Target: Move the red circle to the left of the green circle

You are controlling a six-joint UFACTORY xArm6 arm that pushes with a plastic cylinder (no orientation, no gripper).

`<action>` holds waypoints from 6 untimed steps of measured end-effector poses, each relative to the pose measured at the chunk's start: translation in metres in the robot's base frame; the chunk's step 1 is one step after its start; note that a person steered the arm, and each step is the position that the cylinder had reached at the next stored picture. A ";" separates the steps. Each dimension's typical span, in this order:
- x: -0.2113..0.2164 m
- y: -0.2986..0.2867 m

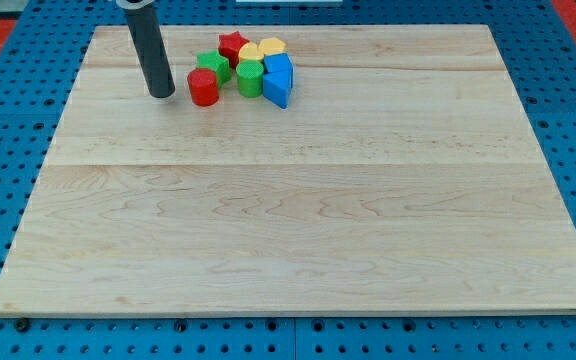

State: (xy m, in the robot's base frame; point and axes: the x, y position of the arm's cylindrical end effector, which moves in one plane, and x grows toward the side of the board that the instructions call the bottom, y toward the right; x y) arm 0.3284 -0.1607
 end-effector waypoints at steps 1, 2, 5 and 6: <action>0.000 0.015; 0.016 0.015; 0.020 0.017; 0.011 0.009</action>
